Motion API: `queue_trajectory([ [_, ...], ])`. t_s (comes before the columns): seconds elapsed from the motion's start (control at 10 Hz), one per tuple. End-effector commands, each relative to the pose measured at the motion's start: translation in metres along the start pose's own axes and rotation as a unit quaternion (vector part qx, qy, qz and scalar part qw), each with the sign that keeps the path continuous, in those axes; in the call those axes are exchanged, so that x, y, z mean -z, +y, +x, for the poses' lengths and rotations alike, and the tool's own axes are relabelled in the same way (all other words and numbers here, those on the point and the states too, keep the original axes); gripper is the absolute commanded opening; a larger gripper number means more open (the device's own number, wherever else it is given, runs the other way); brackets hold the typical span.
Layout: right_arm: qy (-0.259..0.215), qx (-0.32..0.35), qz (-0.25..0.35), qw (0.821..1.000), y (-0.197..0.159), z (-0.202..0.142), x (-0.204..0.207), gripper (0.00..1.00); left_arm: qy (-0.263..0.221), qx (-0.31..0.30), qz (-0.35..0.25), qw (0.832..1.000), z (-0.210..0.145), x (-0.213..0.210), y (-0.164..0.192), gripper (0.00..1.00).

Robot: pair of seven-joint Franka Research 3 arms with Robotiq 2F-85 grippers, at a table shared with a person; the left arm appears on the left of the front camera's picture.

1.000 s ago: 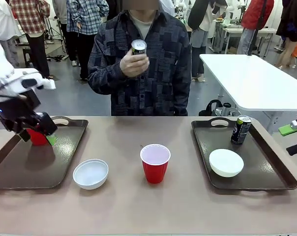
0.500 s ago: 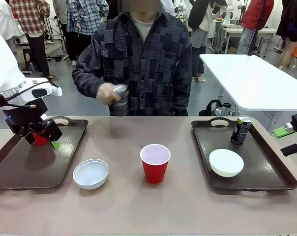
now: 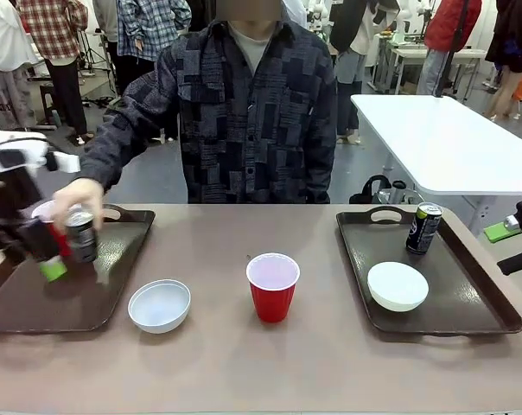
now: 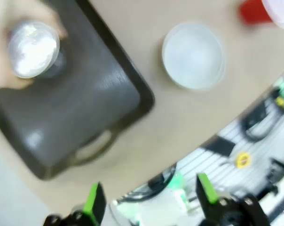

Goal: Prepare tableware on both trays.
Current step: Pick up a Picnic Bowl from the table and place it on a Handle tray.

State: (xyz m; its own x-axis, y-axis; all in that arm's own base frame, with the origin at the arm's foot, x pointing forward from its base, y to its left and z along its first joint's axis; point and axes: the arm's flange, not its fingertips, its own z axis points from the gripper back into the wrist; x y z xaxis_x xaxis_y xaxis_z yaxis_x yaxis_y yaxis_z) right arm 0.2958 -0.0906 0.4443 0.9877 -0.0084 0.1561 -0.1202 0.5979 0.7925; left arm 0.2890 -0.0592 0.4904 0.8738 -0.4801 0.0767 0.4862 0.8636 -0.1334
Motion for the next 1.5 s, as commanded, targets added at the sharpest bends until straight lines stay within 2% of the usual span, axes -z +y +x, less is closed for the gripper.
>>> queue_trajectory([
  [0.0, -0.004, -0.006, 0.012, 1.0, 0.002, 0.001, 0.0, 1.0, -0.006, 0.011, 0.015, 1.0, -0.092, 0.025, -0.008, 1.0],
  [0.5, -0.004, -0.006, 0.012, 1.0, 0.002, 0.001, 0.0, 1.0, -0.012, -0.009, -0.001, 1.0, -0.069, 0.038, -0.001, 1.0],
  [0.7, -0.004, -0.006, 0.012, 1.0, 0.002, 0.001, 0.0, 1.0, -0.022, -0.029, -0.008, 0.999, -0.035, 0.05, -0.004, 1.0],
  [1.1, -0.004, -0.006, 0.012, 1.0, 0.002, 0.001, 0.0, 1.0, 0.0, -0.057, 0.019, 0.998, 0.034, 0.106, -0.036, 1.0],
  [1.4, -0.004, -0.006, 0.012, 1.0, 0.002, 0.001, 0.0, 1.0, -0.039, -0.107, 0.057, 0.992, 0.064, 0.145, -0.052, 1.0],
])
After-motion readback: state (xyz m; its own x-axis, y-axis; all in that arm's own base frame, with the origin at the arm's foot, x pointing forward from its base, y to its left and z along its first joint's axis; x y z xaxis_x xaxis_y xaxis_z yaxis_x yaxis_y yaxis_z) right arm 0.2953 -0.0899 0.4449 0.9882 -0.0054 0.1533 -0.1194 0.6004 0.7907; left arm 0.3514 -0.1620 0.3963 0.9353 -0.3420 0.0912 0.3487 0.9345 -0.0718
